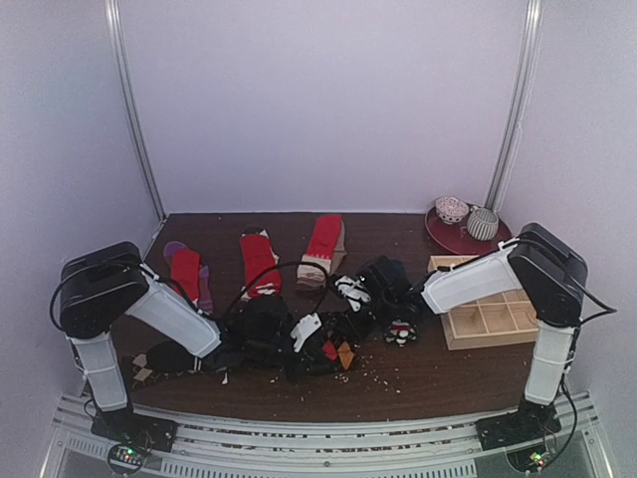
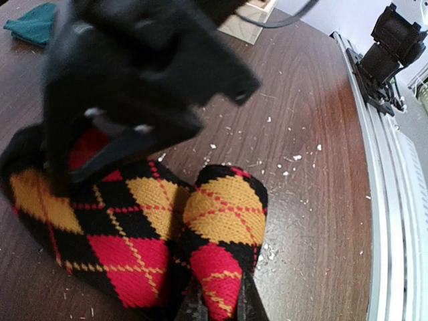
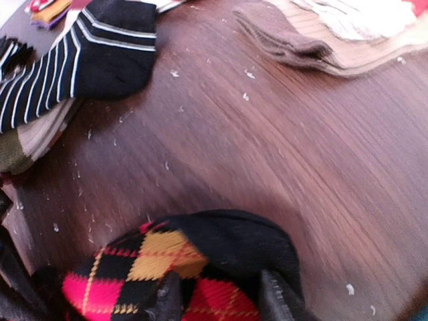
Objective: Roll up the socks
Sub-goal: Roll the sock at the center of the board.
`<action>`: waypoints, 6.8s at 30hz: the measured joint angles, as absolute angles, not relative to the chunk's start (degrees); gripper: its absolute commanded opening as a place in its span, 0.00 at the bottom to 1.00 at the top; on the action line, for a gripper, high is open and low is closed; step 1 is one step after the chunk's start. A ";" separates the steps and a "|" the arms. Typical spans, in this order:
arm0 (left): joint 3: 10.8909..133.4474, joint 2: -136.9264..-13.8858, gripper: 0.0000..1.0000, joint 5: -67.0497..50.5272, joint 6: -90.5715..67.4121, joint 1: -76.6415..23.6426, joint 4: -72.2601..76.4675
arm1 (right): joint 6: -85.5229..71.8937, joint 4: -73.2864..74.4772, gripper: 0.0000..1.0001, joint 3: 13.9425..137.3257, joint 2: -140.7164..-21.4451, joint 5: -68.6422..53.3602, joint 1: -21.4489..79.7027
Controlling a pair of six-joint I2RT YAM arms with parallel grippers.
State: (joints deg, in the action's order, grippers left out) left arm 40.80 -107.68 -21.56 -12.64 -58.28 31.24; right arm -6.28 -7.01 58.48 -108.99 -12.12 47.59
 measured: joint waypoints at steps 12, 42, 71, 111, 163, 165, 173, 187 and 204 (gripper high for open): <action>40.25 -110.10 0.00 -27.92 -15.42 -55.79 34.83 | 5.08 -18.50 0.67 39.03 -85.06 -19.84 47.20; 41.25 -111.07 0.03 -30.68 -15.40 -55.00 34.37 | 16.91 -22.48 0.29 38.85 -97.54 -30.11 51.18; 32.71 -97.01 0.89 -13.08 0.71 -55.18 34.39 | -8.91 -20.51 0.22 44.75 -106.50 -44.58 45.12; 53.34 -115.61 0.00 -29.02 -9.21 -53.17 25.89 | -2.70 -11.07 0.68 34.06 -81.06 -26.79 47.20; 54.57 -114.52 0.73 -30.81 -11.97 -50.92 18.81 | 9.87 -25.69 0.10 38.22 -98.19 -5.54 57.06; 53.58 -113.06 0.90 -28.82 -10.92 -50.76 17.43 | 8.62 -26.13 0.10 38.22 -98.41 -8.60 55.77; 42.96 -100.16 0.96 -20.73 -6.46 -51.33 15.70 | 3.29 -25.65 0.11 40.45 -101.23 -24.97 49.50; 31.97 -95.70 0.72 -15.88 0.89 -59.70 33.52 | 0.36 -22.83 0.10 44.51 -106.34 -43.68 44.56; 36.84 -104.49 0.77 -13.91 4.08 -60.23 37.78 | 0.16 -19.55 0.10 46.70 -108.09 -48.27 44.07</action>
State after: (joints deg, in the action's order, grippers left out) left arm 36.84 -104.49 -13.91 4.08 -60.23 37.78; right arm 0.16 -19.55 46.70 -108.09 -48.27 44.07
